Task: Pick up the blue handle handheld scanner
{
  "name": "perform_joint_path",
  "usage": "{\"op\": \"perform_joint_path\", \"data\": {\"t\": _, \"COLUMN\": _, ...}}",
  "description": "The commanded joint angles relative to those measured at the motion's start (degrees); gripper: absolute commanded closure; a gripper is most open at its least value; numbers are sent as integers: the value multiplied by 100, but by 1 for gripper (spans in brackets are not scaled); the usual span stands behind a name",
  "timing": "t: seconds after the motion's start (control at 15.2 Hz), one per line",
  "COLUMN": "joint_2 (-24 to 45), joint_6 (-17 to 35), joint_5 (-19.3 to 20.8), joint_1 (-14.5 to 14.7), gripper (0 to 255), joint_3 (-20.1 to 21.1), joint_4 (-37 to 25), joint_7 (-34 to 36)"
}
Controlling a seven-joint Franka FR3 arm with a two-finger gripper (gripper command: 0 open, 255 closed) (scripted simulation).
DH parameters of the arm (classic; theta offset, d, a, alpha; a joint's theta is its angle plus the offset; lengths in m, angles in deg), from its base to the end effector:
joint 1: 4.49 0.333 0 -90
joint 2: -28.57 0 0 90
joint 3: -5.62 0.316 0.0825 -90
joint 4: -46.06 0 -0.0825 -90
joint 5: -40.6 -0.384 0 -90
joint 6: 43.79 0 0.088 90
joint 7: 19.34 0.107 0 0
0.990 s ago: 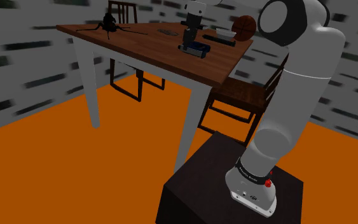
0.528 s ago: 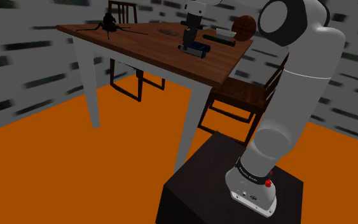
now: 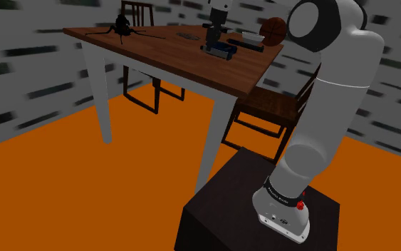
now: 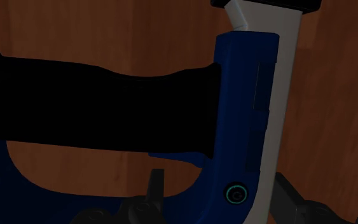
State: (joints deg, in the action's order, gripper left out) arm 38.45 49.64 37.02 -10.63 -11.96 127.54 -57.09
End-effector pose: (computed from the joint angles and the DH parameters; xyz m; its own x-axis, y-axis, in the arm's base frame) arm 0.5686 -0.2247 0.6041 0.9685 0.2456 0.0413 0.2450 -0.9694 0.0186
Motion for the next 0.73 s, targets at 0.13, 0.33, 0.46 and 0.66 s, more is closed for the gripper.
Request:
{"op": "perform_joint_path", "data": {"t": 0.13, "joint_2": 103, "joint_6": -349, "joint_5": -32, "joint_1": -28, "gripper": 255, "joint_3": -8, "joint_4": -450, "joint_7": -8}}
{"op": "perform_joint_path", "data": {"t": 0.33, "joint_2": 209, "joint_6": -629, "joint_5": -68, "joint_1": -60, "gripper": 255, "joint_3": -17, "joint_4": -832, "joint_7": -20}}
{"op": "perform_joint_path", "data": {"t": 0.46, "joint_2": 294, "joint_6": -825, "joint_5": -97, "joint_1": -87, "gripper": 255, "joint_3": -23, "joint_4": -1110, "joint_7": -29}}
{"op": "perform_joint_path", "data": {"t": 0.66, "joint_2": 349, "joint_6": -942, "joint_5": -116, "joint_1": -105, "gripper": 255, "joint_3": -26, "joint_4": -1279, "joint_7": -35}}
